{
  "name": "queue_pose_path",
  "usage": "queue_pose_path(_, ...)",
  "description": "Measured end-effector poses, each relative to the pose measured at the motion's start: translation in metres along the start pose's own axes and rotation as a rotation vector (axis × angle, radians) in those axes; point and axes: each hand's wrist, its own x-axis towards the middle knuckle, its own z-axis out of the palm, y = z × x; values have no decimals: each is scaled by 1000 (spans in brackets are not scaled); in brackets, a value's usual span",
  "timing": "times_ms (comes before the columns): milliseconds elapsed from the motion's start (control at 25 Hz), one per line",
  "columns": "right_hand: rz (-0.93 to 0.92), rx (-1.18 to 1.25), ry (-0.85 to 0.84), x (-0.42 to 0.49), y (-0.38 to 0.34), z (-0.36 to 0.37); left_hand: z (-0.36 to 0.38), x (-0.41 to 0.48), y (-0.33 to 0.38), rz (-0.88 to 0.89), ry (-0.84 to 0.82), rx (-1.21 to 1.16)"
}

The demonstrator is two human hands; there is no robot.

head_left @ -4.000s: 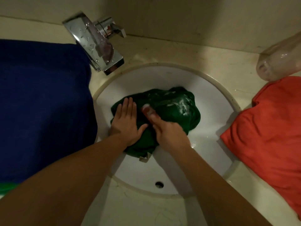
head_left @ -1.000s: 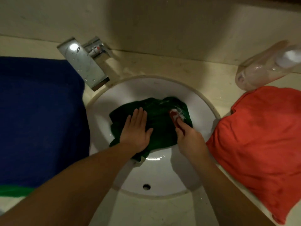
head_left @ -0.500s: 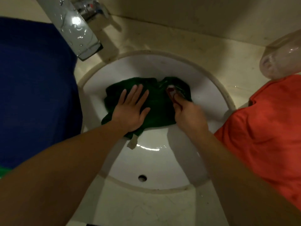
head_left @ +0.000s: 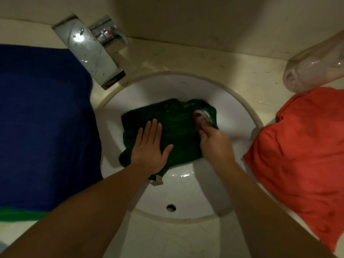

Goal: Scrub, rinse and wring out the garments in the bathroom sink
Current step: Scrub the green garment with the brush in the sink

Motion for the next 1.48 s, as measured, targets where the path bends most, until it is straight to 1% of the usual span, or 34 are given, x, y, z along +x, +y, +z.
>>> queue_pose_path(80, -145, 26, -143, -16, -30, 29, 0, -2, -3, -7, 20, 16)
queue_pose_path(120, -165, -7, -164, -17, -30, 32, -4, 1, -7, 1, 42, 15)
queue_pose_path(160, -140, -44, -121, -12, -18, 25, -8, 6, -12, 25, 47, 24)
queue_pose_path(240, -8, -55, -35, -10, 19, 0, -19, 18, -24, 121, 4, 92)
queue_pose_path(280, 22, -50, 22, -13, 36, -12, -24, 23, -30, 167, 2, 111)
queue_pose_path(360, 71, -74, 82, -22, 38, -16, -25, 25, -36, 209, 29, 108)
queue_pose_path(400, 78, -70, 98, -23, 23, -6, -23, 21, -36, 200, 39, 103)
queue_pose_path(480, 2, 1, 52, -20, -19, 26, -13, 12, -33, 139, 59, 124)
queue_pose_path(520, -87, 29, 9, -20, -39, 42, -9, 9, -33, 108, 74, 134)
queue_pose_path(560, -159, 24, -34, -20, -50, 51, -8, 9, -34, 89, 96, 130)
queue_pose_path(600, -183, -20, -69, -17, -50, 49, -9, 10, -35, 81, 121, 118)
queue_pose_path(640, -147, -90, -73, -11, -40, 38, -9, 12, -37, 79, 140, 107)
queue_pose_path(680, -62, -141, -56, -6, -23, 22, -9, 13, -38, 87, 151, 100)
queue_pose_path(760, 110, -177, 14, -4, 15, -17, -4, 15, -38, 106, 166, 79)
queue_pose_path(800, 163, -176, 42, -8, 23, -27, -1, 14, -37, 113, 179, 69)
queue_pose_path(880, 169, -128, 69, -11, 9, -16, 1, 16, -33, 126, 200, 48)
queue_pose_path(920, 127, -76, 46, -12, -10, 1, 2, 17, -31, 128, 209, 39)
queue_pose_path(1000, -11, 4, -44, -22, -43, 36, 2, 16, -30, 125, 233, 41)
queue_pose_path(1040, -56, 25, -62, -24, -47, 44, 2, 17, -30, 122, 245, 47)
queue_pose_path(1080, -50, 19, -46, -21, -39, 42, 1, 18, -30, 120, 244, 49)
queue_pose_path(1120, 11, -5, -15, -17, -24, 31, 0, 19, -31, 120, 237, 47)
queue_pose_path(1200, 191, -42, 75, -18, 12, 4, 1, 18, -32, 132, 225, 39)
queue_pose_path(1280, 264, -40, 142, -23, 21, -6, 2, 17, -31, 141, 235, 33)
queue_pose_path(1320, 239, -15, 154, -22, 9, 0, 2, 17, -31, 140, 242, 28)
queue_pose_path(1360, 178, 31, 131, -21, -9, 11, 2, 16, -31, 139, 244, 24)
queue_pose_path(1400, 91, 67, 67, -21, -29, 24, 2, 16, -31, 137, 246, 23)
queue_pose_path(1440, -18, 63, -5, -23, -43, 39, 2, 16, -31, 134, 247, 26)
queue_pose_path(1480, -88, 49, -63, -24, -50, 46, 2, 16, -31, 130, 247, 31)
